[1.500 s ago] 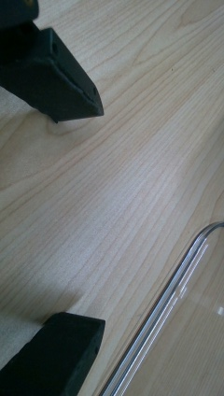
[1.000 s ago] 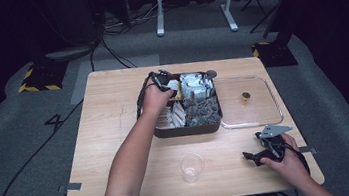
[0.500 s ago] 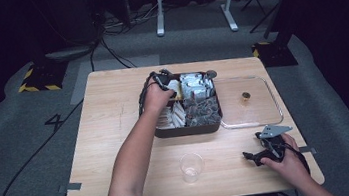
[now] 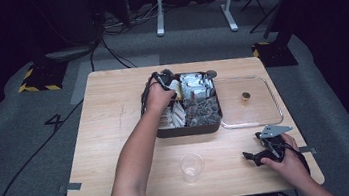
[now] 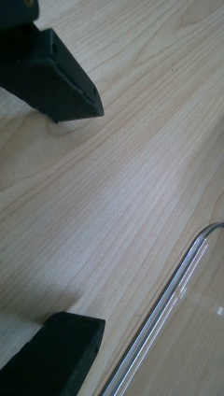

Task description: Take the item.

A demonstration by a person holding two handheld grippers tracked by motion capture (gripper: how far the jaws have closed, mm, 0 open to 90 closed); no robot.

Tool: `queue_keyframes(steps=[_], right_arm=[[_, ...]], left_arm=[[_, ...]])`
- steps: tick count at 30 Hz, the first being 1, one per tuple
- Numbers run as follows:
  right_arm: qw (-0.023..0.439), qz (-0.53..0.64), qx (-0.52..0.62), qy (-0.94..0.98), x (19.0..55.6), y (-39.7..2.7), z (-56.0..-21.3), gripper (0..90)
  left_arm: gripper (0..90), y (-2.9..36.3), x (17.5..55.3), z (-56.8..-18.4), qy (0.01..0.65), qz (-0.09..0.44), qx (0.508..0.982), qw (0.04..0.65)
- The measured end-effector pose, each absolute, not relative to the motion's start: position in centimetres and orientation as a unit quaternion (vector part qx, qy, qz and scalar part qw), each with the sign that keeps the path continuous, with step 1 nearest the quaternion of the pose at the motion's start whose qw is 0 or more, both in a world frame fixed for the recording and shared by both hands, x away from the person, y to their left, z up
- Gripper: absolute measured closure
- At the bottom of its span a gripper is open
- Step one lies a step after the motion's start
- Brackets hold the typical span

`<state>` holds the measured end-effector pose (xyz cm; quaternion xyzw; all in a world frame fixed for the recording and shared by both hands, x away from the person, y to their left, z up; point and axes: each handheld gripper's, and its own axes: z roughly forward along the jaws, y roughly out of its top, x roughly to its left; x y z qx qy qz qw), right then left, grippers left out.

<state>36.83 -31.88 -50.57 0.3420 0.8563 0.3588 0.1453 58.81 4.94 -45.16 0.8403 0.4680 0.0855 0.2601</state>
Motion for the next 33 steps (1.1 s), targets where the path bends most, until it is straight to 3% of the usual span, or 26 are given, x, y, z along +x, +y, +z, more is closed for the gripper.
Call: queue_keyframes(steps=[2,4,33], right_arm=[[0.145,0.359,0.342,0.856,36.8,-31.9,-50.6,1.5],[0.145,0.359,0.342,0.856,36.8,-31.9,-50.6,1.5],[0.144,0.359,0.342,0.856,36.8,-31.9,-50.6,1.5]], left_arm=[[88.9,4.9,58.7,-45.1,0.461,0.090,0.846,0.252],[90.0,5.0,58.6,-44.9,0.454,0.093,0.849,0.252],[90.0,7.7,55.9,-38.3,0.406,0.109,0.834,0.358]])
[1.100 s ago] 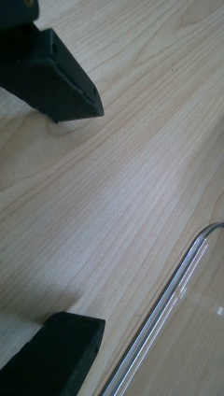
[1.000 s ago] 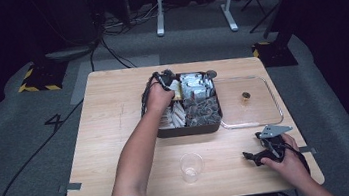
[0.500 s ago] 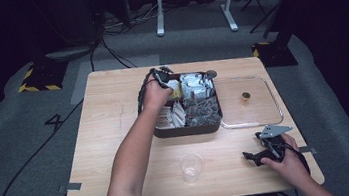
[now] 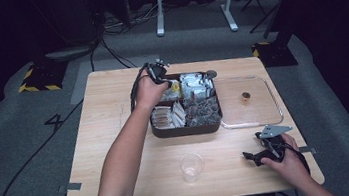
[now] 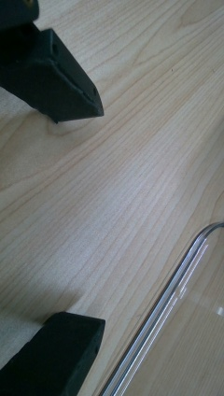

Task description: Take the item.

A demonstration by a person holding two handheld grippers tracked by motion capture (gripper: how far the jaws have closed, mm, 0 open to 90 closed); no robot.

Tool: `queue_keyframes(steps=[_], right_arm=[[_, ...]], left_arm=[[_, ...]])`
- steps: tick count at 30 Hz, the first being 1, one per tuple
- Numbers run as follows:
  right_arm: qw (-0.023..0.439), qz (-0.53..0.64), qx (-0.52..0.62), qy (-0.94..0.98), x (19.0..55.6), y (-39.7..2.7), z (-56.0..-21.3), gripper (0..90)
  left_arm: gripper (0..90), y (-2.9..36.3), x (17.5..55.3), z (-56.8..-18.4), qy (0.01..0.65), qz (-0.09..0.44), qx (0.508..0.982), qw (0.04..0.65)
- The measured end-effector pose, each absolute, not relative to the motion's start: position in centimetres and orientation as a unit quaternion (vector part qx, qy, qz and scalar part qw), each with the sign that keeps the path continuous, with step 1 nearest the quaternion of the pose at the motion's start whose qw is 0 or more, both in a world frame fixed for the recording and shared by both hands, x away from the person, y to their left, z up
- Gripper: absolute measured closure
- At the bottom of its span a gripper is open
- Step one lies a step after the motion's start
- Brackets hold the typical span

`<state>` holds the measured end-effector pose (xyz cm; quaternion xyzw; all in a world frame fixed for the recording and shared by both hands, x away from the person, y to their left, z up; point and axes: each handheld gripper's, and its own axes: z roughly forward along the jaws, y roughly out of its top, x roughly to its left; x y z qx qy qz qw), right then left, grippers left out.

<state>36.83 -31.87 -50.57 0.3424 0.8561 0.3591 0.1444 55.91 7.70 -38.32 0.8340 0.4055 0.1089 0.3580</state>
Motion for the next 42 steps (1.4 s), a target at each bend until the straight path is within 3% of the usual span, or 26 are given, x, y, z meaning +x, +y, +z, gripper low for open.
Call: queue_keyframes(steps=[15,27,42], right_arm=[[0.145,0.359,0.342,0.856,36.8,-31.9,-50.6,1.5],[0.145,0.359,0.342,0.856,36.8,-31.9,-50.6,1.5],[0.145,0.359,0.342,0.856,36.8,-31.9,-50.6,1.5]], left_arm=[[90.0,10.4,51.1,-34.0,0.346,0.108,0.832,0.420],[90.0,10.6,45.7,-32.4,0.288,0.095,0.827,0.474],[90.0,9.5,38.2,-32.4,0.202,0.081,0.844,0.490]])
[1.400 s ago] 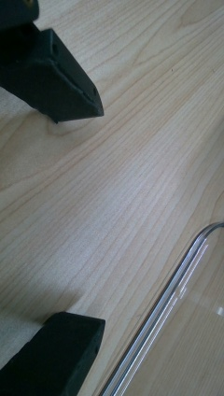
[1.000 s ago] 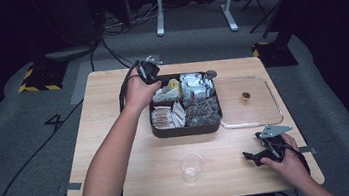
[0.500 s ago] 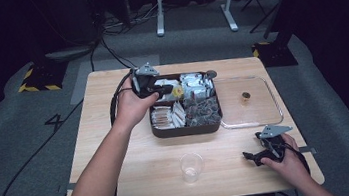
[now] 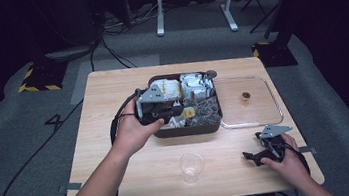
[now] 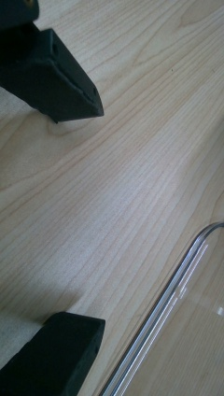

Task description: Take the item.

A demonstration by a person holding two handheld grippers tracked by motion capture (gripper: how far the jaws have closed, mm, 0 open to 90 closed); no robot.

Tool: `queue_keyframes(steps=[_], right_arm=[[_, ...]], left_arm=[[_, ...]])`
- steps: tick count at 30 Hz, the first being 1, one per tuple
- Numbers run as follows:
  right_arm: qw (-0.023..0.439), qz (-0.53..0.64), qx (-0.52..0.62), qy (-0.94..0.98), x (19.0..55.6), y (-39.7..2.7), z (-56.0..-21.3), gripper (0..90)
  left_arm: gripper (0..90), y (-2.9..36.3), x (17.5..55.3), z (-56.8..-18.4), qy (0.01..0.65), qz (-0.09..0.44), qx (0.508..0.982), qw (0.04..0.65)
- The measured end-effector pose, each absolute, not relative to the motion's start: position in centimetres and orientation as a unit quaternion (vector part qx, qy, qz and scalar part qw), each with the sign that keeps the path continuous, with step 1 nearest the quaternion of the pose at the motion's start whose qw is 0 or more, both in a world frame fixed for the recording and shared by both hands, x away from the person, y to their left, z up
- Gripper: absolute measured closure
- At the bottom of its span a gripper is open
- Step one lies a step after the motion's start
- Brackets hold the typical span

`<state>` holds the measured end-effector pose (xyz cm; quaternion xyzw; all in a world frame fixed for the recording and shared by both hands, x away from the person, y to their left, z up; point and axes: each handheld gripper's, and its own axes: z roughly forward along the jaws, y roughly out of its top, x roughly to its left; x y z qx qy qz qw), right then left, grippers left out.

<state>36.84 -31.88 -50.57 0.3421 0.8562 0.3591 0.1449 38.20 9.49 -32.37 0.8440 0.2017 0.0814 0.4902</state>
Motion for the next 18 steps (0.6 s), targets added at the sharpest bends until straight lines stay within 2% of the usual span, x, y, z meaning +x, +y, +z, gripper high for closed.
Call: queue_keyframes(steps=[6,18], right_arm=[[0.145,0.359,0.342,0.856,36.8,-31.9,-50.6,1.5],[0.145,0.359,0.342,0.856,36.8,-31.9,-50.6,1.5]], left_arm=[[90.0,9.4,35.6,-33.4,0.171,0.068,0.849,0.495],[90.0,8.4,32.9,-36.1,0.137,0.041,0.855,0.498]])
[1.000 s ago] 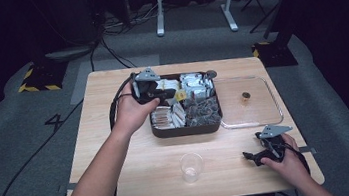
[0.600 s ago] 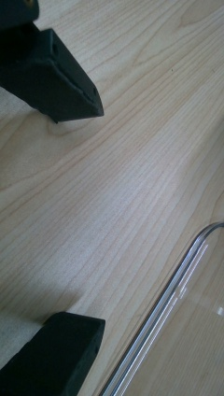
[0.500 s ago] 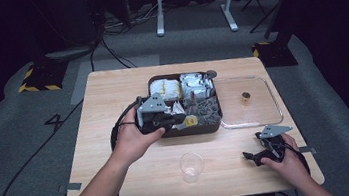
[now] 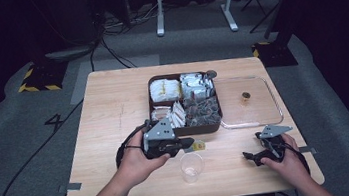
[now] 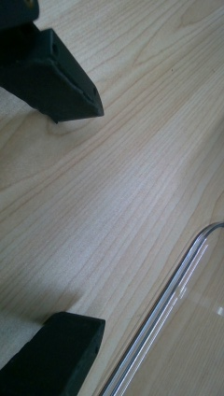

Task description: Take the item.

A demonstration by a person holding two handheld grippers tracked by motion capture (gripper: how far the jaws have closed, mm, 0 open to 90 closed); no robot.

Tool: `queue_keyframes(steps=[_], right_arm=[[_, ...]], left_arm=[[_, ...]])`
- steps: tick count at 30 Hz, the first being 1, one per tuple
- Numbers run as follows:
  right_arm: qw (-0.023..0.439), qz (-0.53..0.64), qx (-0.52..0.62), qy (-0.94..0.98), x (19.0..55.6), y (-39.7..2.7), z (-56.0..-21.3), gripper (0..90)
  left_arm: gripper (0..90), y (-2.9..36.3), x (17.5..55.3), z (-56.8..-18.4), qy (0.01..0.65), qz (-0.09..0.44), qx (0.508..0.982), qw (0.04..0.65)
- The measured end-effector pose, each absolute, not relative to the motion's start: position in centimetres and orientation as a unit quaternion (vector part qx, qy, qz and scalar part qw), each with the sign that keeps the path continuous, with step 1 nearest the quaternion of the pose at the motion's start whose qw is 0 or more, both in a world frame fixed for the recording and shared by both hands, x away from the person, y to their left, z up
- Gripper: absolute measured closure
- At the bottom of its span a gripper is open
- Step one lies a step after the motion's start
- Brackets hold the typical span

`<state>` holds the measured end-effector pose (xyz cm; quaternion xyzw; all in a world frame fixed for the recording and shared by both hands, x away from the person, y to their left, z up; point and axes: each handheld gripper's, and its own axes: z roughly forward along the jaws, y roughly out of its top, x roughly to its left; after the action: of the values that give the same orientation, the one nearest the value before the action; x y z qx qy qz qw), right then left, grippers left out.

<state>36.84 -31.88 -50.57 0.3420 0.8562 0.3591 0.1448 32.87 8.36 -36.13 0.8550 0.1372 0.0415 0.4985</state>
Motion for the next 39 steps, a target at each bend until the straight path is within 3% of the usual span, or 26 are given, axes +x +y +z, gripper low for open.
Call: queue_keyframes(steps=[31,33,39], right_arm=[[0.145,0.359,0.342,0.856,36.8,-31.9,-50.6,1.5],[0.145,0.359,0.342,0.856,36.8,-31.9,-50.6,1.5],[0.145,0.359,0.342,0.856,36.8,-31.9,-50.6,1.5]], left_arm=[[90.0,7.7,32.1,-41.1,0.137,0.014,0.859,0.494],[80.5,7.6,31.9,-41.2,0.148,0.001,0.859,0.490],[67.8,7.6,31.8,-41.0,0.151,0.008,0.862,0.484]])
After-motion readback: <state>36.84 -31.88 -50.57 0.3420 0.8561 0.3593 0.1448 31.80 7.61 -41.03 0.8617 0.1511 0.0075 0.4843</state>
